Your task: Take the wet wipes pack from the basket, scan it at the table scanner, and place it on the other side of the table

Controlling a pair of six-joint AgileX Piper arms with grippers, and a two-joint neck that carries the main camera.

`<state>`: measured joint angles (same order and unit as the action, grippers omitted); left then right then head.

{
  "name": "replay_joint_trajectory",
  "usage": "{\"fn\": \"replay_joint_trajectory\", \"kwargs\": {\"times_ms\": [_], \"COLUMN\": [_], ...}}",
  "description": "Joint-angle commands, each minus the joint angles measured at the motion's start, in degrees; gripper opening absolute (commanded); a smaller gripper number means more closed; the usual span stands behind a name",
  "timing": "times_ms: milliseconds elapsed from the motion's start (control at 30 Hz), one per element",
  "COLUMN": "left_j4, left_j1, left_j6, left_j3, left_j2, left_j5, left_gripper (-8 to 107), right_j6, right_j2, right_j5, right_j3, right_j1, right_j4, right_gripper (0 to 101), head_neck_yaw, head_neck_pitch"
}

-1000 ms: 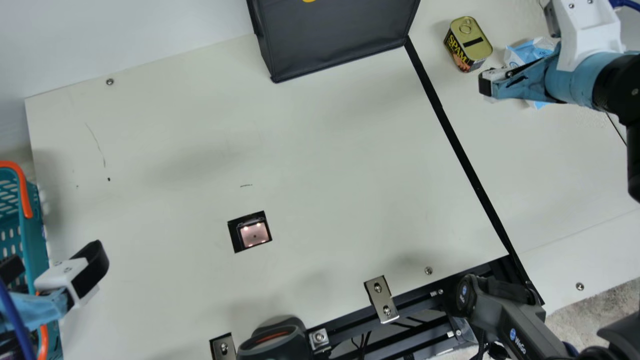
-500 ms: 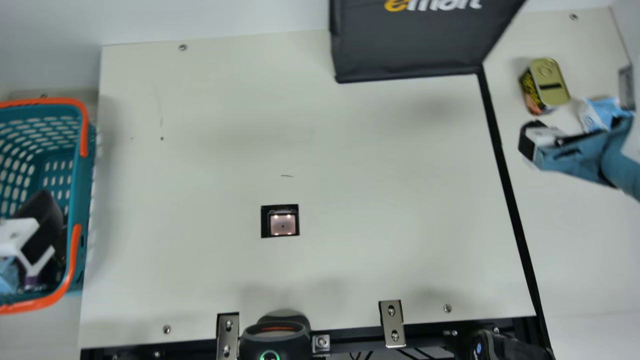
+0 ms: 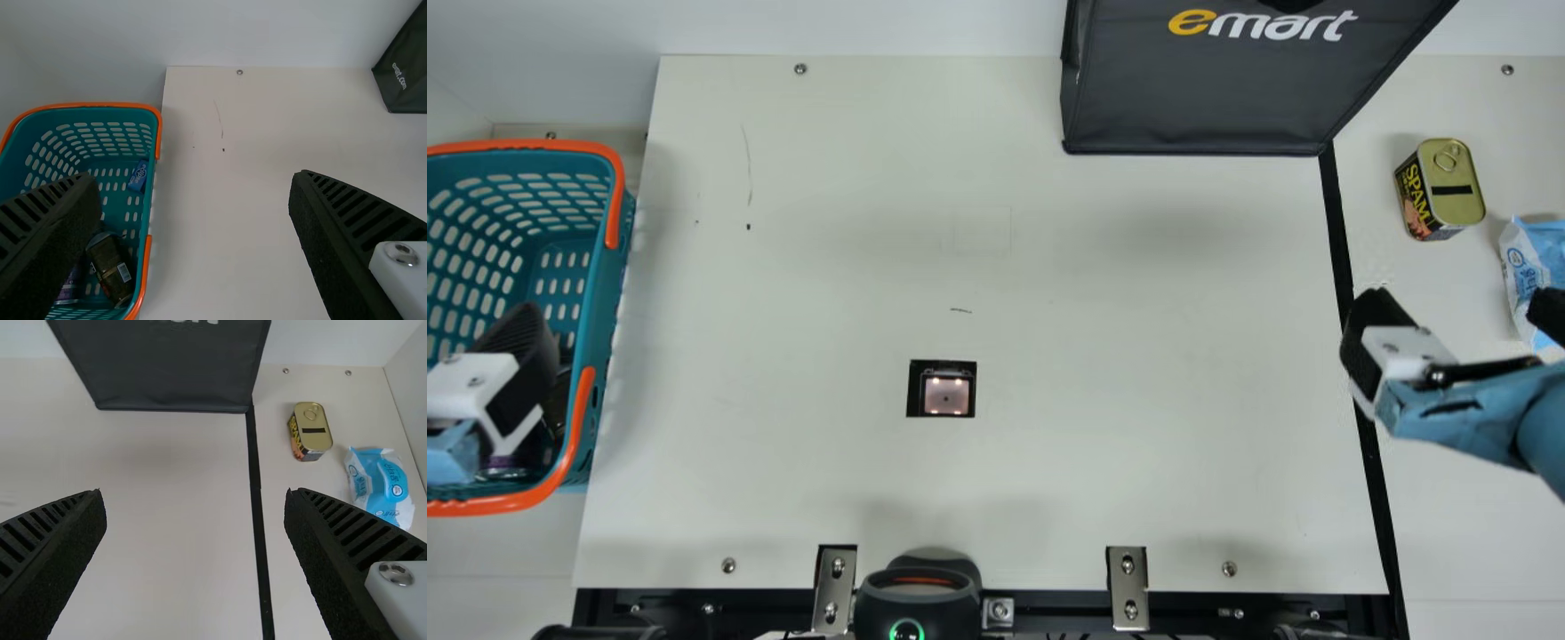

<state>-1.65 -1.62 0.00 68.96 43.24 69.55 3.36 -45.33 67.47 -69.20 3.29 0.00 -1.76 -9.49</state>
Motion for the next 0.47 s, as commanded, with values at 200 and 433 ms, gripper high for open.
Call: {"fn": "replay_joint_trajectory", "kwargs": {"times_ms": [200, 433], "left_j4": [0.00, 0.00], "left_j1": [0.00, 0.00], "left_j6": [0.00, 0.00], "left_j3": [0.00, 0.00], "left_j2": [0.00, 0.00], "left_j5": [0.00, 0.00], "left_gripper": [90, 90], "right_j6": [-3.36, -3.36], "right_j2": [2.94, 2.94], "right_j5": [2.42, 2.58], "right_j3": [-0.71, -0.71], "right_j1": [-3.99, -4.11], "right_j4": [-0.77, -0.77], "right_gripper": [95, 95], "head_neck_yaw": [0.18, 0.18], "head_neck_pitch": [1.57, 1.57]}}
